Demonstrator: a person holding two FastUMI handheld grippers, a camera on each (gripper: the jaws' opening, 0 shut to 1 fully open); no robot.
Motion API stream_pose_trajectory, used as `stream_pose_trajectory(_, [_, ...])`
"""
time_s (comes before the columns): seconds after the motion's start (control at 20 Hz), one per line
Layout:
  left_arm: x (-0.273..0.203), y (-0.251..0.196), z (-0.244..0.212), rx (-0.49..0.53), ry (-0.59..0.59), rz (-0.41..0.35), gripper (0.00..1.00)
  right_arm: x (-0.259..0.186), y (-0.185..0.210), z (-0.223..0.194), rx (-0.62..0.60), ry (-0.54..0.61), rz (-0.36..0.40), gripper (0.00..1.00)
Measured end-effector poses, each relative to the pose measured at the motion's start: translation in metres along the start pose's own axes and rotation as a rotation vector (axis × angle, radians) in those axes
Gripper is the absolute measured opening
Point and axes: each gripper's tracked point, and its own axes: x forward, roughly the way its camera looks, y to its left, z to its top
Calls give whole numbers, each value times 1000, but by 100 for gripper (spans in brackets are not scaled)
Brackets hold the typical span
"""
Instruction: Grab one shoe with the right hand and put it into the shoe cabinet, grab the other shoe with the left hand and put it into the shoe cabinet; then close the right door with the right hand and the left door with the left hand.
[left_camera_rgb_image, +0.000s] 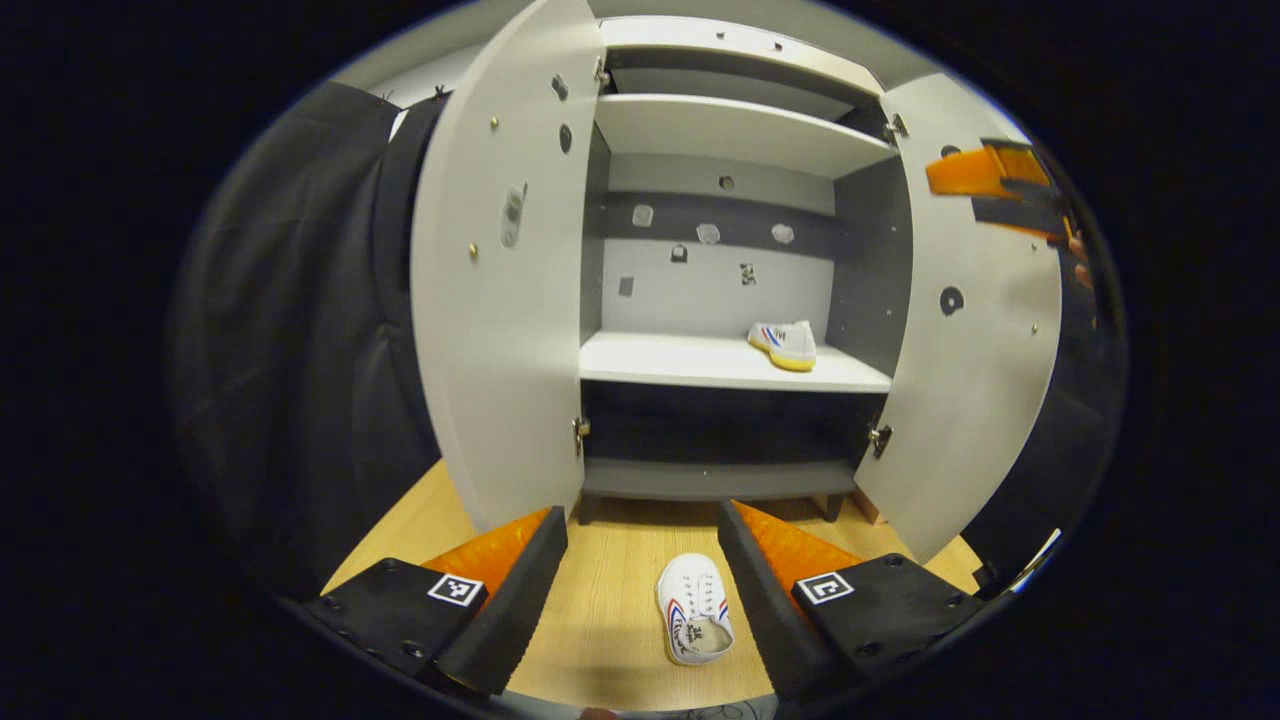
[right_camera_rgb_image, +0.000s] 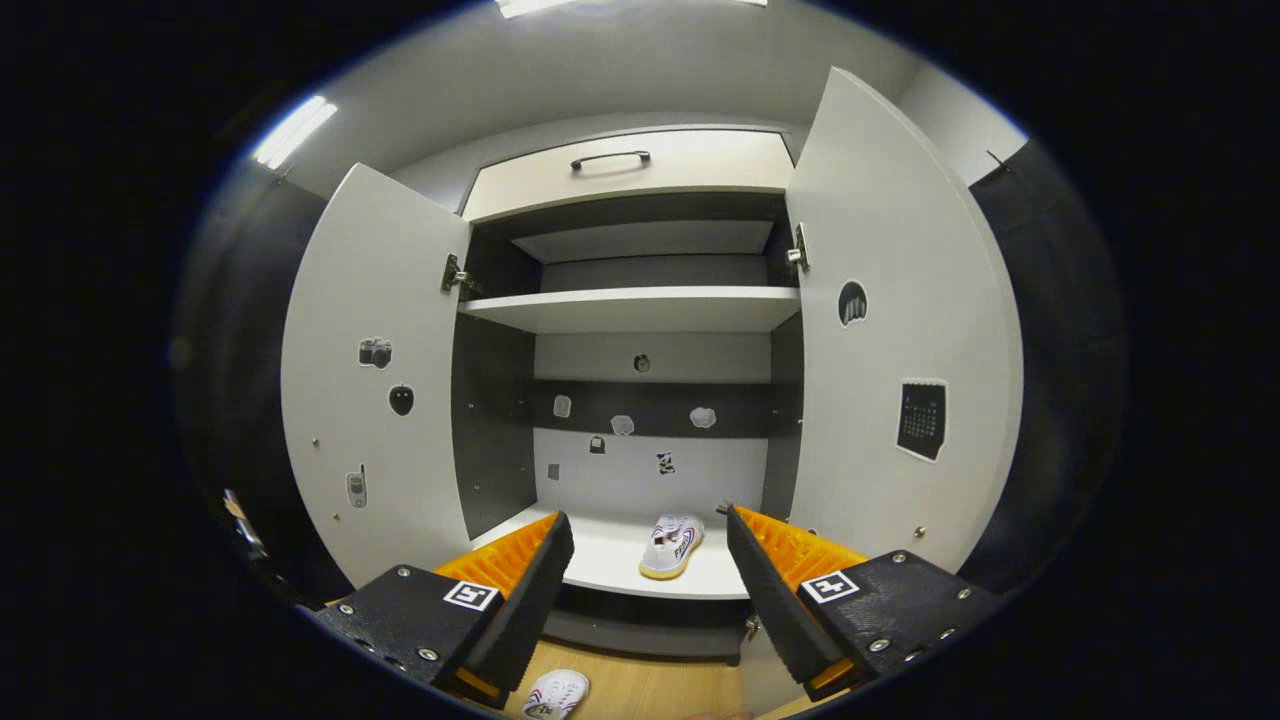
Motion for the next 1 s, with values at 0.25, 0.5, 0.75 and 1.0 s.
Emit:
stream_pose_trajectory(0.25, [34, -12, -100, 29, 228, -28, 99, -22, -16, 4, -21, -39, -30, 94])
stream_pose_trajectory(0.5, [31, -7, -130, 58, 387, -30, 99, -36, -40, -1, -52, -47, -86, 93])
stream_pose_trajectory(0.75, [34, 4, -142, 64, 488, -20, 99, -50, -34, -9, 14, -21, -21, 94])
stream_pose_trajectory(1.0, [52, 0, -168, 50, 552, -29, 99, -23, -34, -4, 17, -27, -48, 94])
